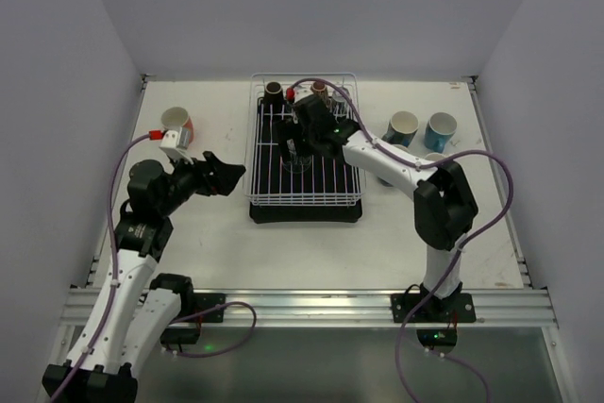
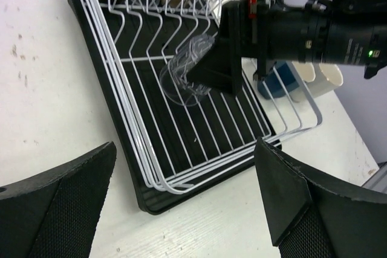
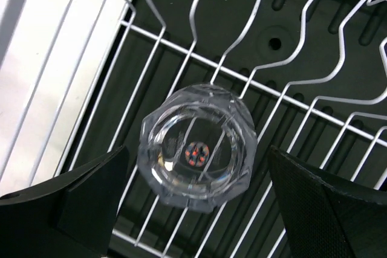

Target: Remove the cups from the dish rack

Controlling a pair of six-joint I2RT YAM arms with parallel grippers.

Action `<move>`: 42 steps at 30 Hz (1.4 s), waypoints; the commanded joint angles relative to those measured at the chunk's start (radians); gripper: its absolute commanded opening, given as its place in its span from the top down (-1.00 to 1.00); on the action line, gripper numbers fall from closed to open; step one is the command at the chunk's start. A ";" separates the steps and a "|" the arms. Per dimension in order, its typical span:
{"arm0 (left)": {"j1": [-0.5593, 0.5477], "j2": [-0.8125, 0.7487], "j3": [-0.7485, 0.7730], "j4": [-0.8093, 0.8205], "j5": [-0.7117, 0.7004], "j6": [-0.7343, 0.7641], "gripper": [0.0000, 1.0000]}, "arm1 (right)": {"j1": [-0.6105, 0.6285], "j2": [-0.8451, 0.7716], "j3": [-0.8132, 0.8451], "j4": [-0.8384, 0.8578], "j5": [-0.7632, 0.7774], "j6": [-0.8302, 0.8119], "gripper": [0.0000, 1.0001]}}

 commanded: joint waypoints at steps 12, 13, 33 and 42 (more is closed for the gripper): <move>-0.034 0.047 -0.012 0.071 0.137 -0.024 -0.88 | 0.007 -0.043 0.060 0.070 0.092 0.027 0.19; -0.032 0.052 -0.014 0.082 0.146 -0.040 -0.87 | 0.009 -0.069 0.031 0.083 0.099 0.033 0.21; -0.175 0.234 -0.014 0.570 0.297 -0.417 -0.59 | -0.010 -0.670 -0.474 0.585 -0.283 0.449 0.31; -0.255 0.308 -0.009 0.772 0.274 -0.491 -0.33 | -0.010 -0.630 -0.577 0.771 -0.453 0.622 0.30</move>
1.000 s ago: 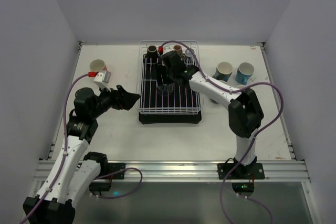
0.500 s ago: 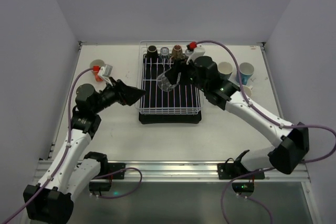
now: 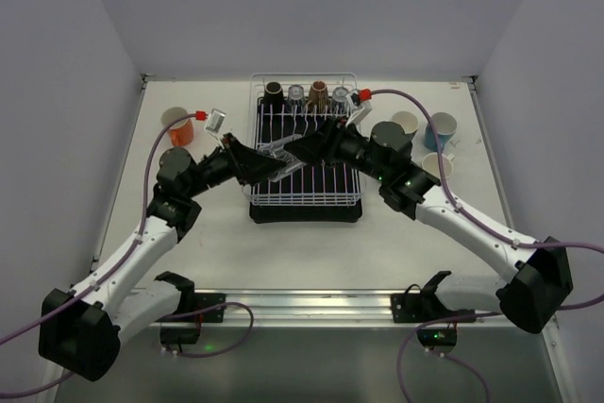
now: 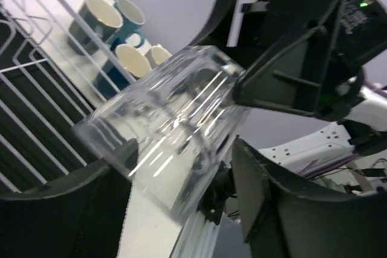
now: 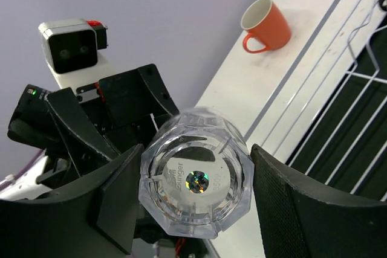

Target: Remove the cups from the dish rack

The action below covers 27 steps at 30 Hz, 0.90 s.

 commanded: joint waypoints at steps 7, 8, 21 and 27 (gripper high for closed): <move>-0.055 0.010 0.018 0.183 -0.060 -0.052 0.86 | -0.003 0.052 -0.086 0.325 -0.137 0.203 0.15; -0.055 0.006 0.022 0.180 -0.084 -0.049 0.97 | -0.001 0.049 -0.102 0.326 -0.122 0.209 -0.12; -0.042 0.252 0.651 -0.740 -0.762 0.494 1.00 | -0.003 -0.211 -0.260 0.052 0.159 0.030 -0.98; 0.046 0.522 0.880 -0.916 -0.908 0.606 1.00 | -0.003 -0.310 -0.280 -0.091 0.212 -0.088 -0.98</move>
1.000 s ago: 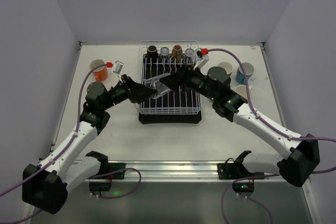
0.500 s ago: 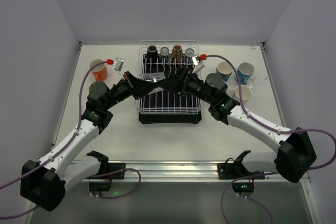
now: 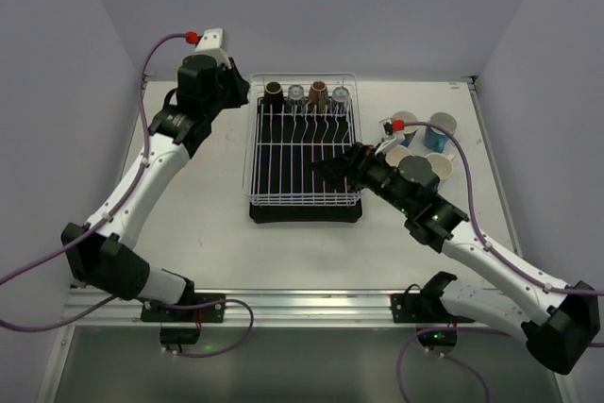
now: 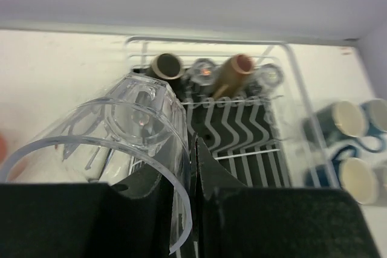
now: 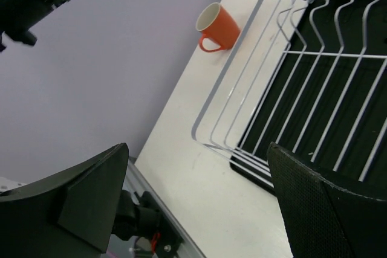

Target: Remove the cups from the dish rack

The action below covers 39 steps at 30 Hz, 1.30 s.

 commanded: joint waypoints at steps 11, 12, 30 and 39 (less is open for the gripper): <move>0.164 0.512 0.303 -0.269 -0.134 0.172 1.00 | 0.002 -0.115 -0.015 -0.165 0.102 -0.214 -0.98; 0.163 0.550 0.311 -0.270 -0.142 0.175 1.00 | 0.002 -0.112 -0.012 -0.176 0.102 -0.219 -0.98; 0.184 0.777 0.392 -0.309 -0.145 0.208 0.36 | 0.001 -0.012 0.072 -0.208 0.128 -0.265 -0.98; 0.197 0.673 0.356 -0.293 -0.136 0.199 -0.19 | 0.002 0.075 0.190 -0.289 0.207 -0.329 -0.93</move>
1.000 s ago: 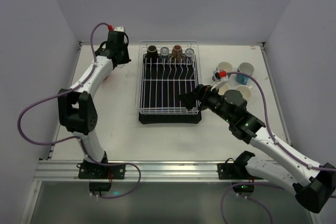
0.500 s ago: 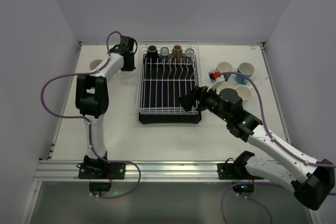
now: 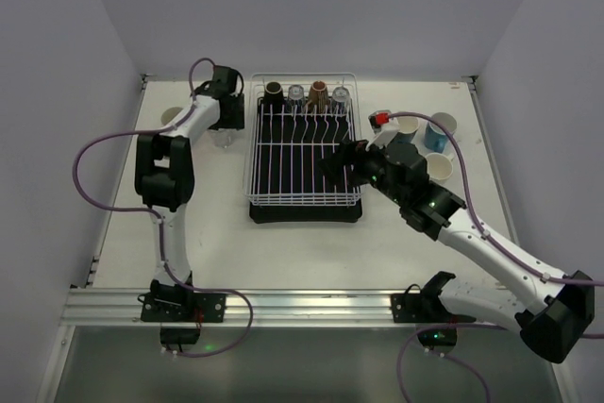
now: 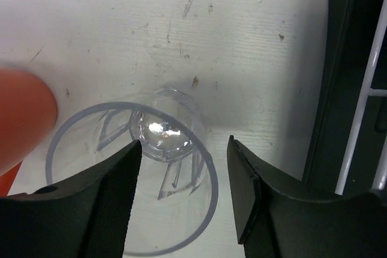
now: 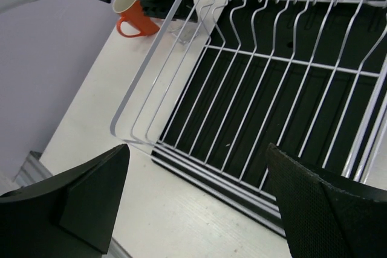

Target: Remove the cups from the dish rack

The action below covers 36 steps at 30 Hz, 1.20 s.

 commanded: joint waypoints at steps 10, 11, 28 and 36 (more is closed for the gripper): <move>0.011 -0.483 -0.174 0.131 0.211 -0.056 -0.86 | 0.002 0.263 0.337 -0.168 0.215 -0.173 -0.15; 0.009 -0.521 -0.198 0.160 0.243 -0.071 -0.87 | 0.000 0.285 0.360 -0.176 0.232 -0.191 0.00; -0.083 -1.429 -1.043 0.435 0.669 -0.156 -0.72 | -0.113 0.955 1.062 -0.316 0.369 -0.302 -0.17; -0.140 -1.505 -1.106 0.429 0.626 -0.102 -0.75 | -0.185 1.230 1.348 -0.382 0.274 -0.307 -0.43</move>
